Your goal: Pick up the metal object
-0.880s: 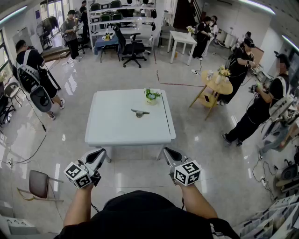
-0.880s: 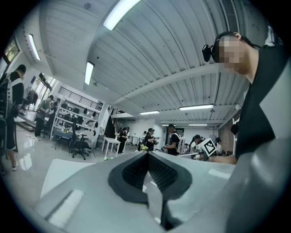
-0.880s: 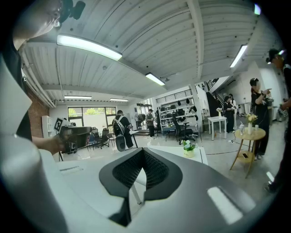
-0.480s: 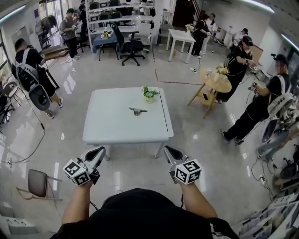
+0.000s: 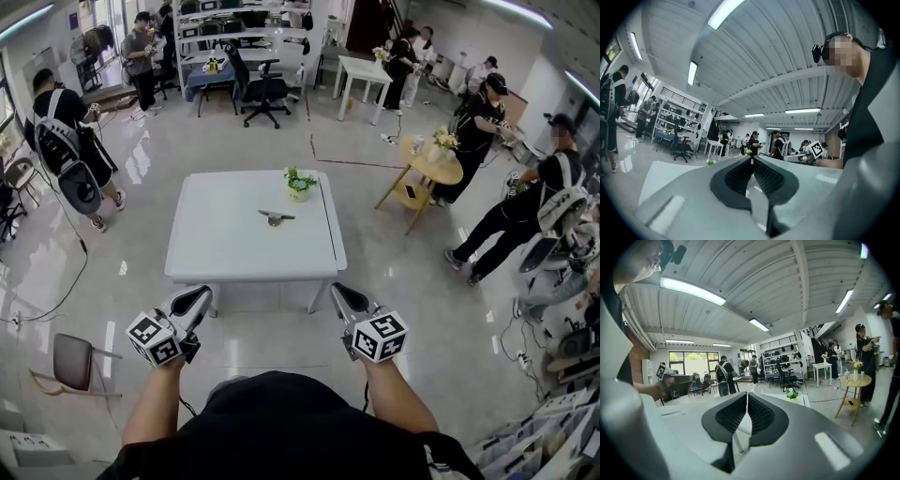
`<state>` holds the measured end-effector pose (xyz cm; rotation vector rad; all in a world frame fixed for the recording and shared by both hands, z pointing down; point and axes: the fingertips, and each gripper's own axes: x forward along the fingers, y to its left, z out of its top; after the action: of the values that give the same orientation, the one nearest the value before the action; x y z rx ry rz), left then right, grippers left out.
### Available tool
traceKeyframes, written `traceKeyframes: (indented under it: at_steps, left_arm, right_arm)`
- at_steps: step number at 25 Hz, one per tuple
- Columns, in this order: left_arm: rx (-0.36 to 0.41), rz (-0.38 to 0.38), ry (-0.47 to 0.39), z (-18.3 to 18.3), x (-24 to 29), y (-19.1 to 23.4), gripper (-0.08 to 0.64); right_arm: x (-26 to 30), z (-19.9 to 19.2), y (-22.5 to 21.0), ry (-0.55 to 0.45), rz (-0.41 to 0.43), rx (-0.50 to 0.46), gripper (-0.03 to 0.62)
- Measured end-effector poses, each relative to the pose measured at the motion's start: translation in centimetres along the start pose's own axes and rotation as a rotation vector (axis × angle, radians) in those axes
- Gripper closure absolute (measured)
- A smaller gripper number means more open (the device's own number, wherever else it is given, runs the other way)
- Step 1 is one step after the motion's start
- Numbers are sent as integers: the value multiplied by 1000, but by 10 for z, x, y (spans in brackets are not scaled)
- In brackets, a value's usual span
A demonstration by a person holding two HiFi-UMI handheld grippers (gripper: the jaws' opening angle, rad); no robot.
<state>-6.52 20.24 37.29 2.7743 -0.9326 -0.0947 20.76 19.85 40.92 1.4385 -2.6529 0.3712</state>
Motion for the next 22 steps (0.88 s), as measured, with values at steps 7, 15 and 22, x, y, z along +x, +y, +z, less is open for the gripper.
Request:
traceKeyframes:
  at_steps: [7, 15, 22]
  left_arm:
    - [-2, 2, 3, -3, -6, -3, 485]
    - [-6, -16, 40, -16, -10, -4, 376]
    - [-7, -11, 52, -17, -8, 11, 325]
  right_arm:
    - [3, -2, 7, 12, 17, -24, 477]
    - [13, -10, 27, 36, 48, -44, 395]
    - [28, -10, 27, 37, 36, -38, 325]
